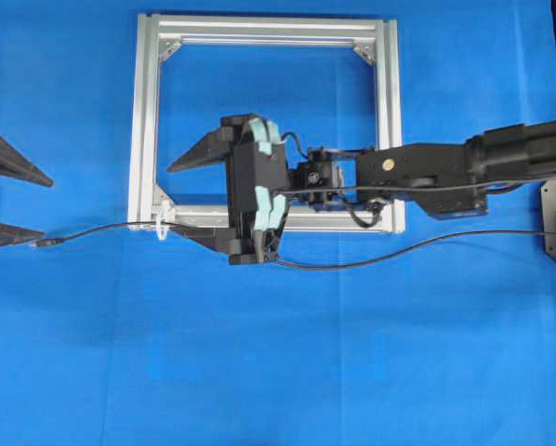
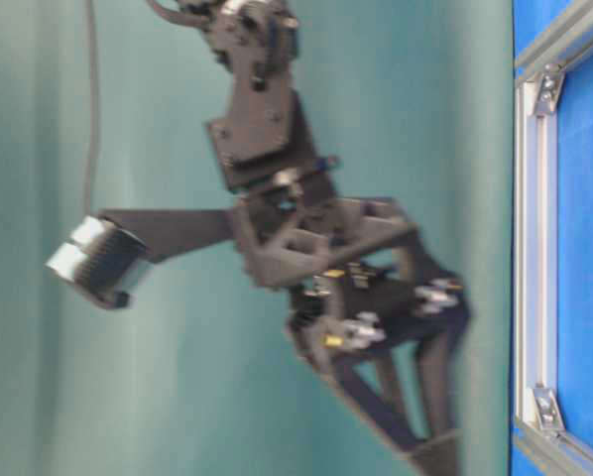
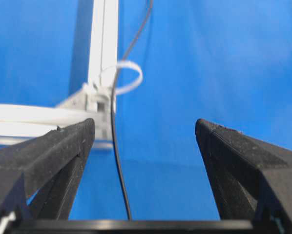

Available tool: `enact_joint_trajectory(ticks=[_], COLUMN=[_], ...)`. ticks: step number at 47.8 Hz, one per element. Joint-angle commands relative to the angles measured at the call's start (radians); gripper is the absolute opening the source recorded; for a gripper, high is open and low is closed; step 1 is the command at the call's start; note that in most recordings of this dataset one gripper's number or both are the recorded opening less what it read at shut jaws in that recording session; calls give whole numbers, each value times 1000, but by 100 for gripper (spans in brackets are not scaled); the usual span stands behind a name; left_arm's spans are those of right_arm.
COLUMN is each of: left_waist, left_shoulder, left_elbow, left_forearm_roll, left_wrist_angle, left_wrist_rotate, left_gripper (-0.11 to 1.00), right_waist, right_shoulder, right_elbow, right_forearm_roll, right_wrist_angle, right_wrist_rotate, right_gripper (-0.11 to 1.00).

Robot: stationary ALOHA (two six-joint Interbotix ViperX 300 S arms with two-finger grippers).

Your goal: Insert the wire through the string loop located on the left side.

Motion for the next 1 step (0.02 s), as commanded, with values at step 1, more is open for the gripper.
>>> enact_joint_trajectory(ticks=[1], left_waist=[6], left_shoulder=[2], left_elbow=[-14], left_forearm_roll=[5], left_wrist_angle=[-37], left_wrist_rotate=[17], left_gripper=[79], right_waist=[-6], right_shoulder=[-57], right_elbow=[-20], right_forearm_roll=[2], right_wrist_angle=[2], right_wrist_rotate=[2], right_gripper=[92])
